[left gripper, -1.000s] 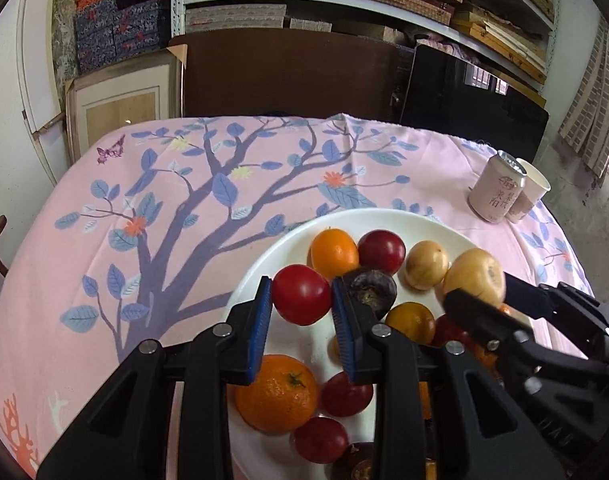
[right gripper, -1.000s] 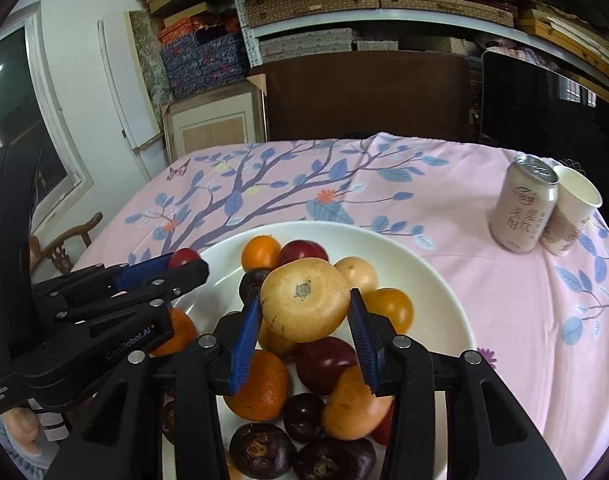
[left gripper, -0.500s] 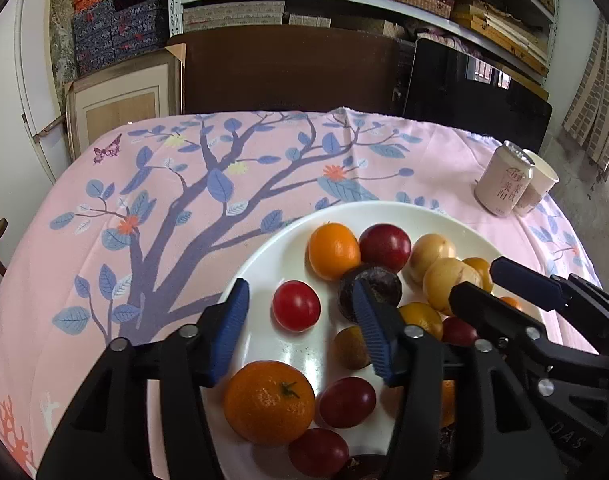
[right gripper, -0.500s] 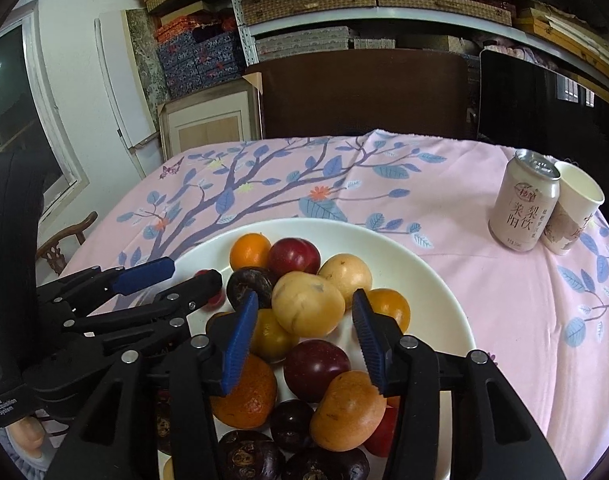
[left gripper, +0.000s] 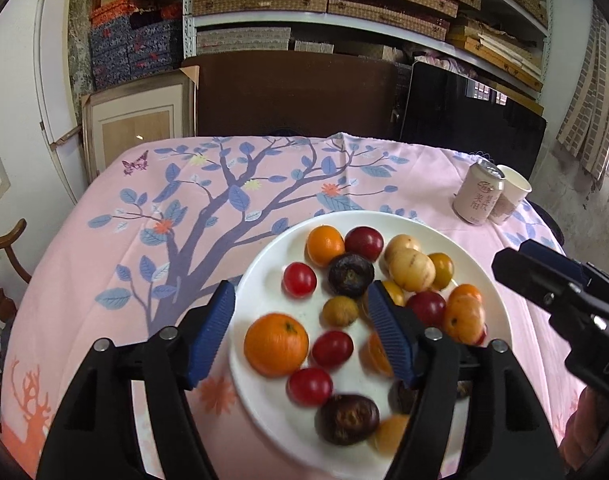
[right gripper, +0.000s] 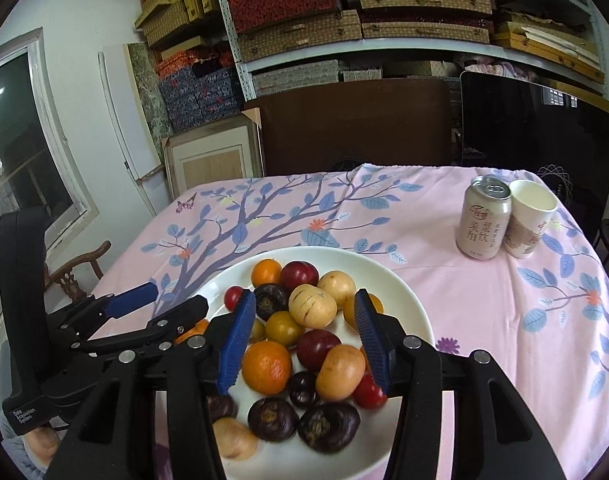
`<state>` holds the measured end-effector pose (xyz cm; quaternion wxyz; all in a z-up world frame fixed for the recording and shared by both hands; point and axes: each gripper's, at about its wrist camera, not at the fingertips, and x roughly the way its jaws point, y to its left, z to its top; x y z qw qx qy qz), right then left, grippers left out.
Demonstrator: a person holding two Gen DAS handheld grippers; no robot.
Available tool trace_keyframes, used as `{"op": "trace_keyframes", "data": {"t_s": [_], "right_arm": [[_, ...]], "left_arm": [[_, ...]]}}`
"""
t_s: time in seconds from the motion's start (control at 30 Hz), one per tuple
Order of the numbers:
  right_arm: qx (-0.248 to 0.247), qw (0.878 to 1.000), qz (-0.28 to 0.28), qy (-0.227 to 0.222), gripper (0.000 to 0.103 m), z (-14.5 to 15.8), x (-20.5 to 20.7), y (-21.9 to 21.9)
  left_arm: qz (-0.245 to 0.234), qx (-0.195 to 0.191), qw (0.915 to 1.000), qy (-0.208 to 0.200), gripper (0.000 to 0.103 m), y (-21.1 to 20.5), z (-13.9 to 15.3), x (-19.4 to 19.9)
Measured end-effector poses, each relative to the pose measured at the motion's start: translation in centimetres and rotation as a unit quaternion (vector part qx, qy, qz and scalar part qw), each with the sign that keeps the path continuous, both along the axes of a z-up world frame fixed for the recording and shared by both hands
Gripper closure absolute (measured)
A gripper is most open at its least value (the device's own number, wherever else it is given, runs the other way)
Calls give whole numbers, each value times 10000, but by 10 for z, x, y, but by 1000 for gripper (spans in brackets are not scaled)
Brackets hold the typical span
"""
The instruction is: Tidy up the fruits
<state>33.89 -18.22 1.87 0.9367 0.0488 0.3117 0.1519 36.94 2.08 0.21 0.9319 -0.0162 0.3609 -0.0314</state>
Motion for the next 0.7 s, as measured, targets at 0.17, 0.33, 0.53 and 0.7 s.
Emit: {"op": "trace_keyframes", "data": {"t_s": [0.17,0.33,0.53,0.7], "right_arm": [[20,9999,-22,-122,45,9,-41,-7],[15,9998,-87,-186,44,4,-86,-16],[-146,9992,-294,-223,38,-21,-130,-22],[-333,9976,-556,-253,28,-46,-146,-31]], "left_arm": [[51,88,9999,-115,28,0,8,-53],[224,182,9992,-270,15,-1,7,-106],[281,130,9986,-435,5,-2,2,-156],[246,95,9992,-289,5,-2,-10,-168]]}}
